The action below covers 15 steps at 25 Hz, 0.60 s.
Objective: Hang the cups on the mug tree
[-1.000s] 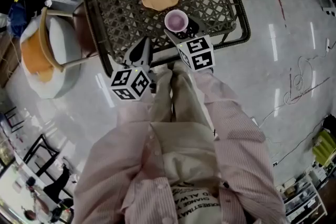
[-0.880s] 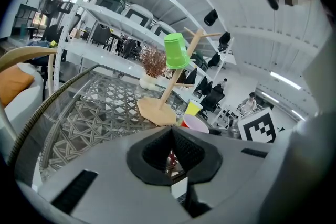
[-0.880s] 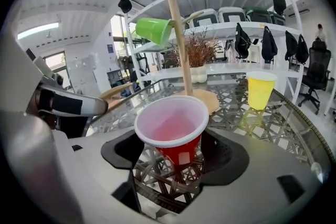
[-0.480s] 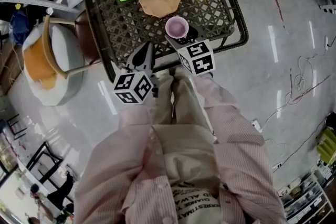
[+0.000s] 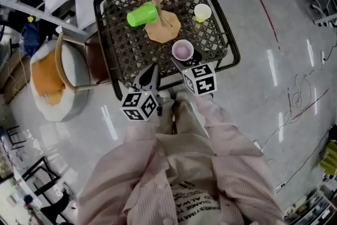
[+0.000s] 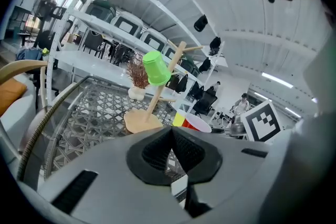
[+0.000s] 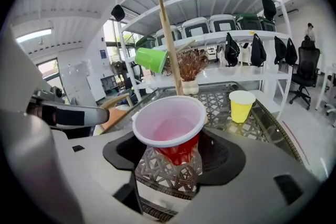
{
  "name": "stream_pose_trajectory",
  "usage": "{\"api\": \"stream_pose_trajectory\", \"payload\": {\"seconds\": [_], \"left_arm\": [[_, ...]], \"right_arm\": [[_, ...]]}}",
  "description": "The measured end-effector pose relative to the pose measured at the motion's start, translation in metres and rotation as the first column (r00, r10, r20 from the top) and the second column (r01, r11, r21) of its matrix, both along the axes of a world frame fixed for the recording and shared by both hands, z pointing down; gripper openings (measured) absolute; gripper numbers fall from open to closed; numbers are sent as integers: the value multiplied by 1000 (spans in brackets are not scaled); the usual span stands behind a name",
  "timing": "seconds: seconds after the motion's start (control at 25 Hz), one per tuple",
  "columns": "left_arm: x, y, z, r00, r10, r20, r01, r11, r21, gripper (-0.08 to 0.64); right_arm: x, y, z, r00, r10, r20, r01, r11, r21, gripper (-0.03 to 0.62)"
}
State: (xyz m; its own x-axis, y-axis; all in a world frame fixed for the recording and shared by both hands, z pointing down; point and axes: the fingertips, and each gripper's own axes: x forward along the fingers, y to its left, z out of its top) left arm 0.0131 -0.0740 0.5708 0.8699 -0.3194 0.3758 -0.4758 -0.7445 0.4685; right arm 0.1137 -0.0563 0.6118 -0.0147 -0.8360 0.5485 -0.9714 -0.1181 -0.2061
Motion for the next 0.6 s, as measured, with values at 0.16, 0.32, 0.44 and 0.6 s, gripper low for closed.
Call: {"api": "stream_pose_trajectory", "payload": {"seconds": [0.16,0.32,0.44,0.6], "left_arm": [[-1,3,-14,1000,-13,-18,13,1000,13,-2],[0,3,-32,999,-18,-42,20,999,32,-2],[1,-2,-46,998,-16,-61,20,998,55,-2],[1,-13,-63,996,-16,-83,23,996,83,-2]], "right_arm": [[7,-1,-25,1000,10,-22,-9,1000,19,299],[15,-6,-49,999,13,-47,-11,999,35,299],[17,-11,-66,999,9,-53,-7,999,49,299],[18,-18,-85,998,-1,-57,4,998,58,299]]}}
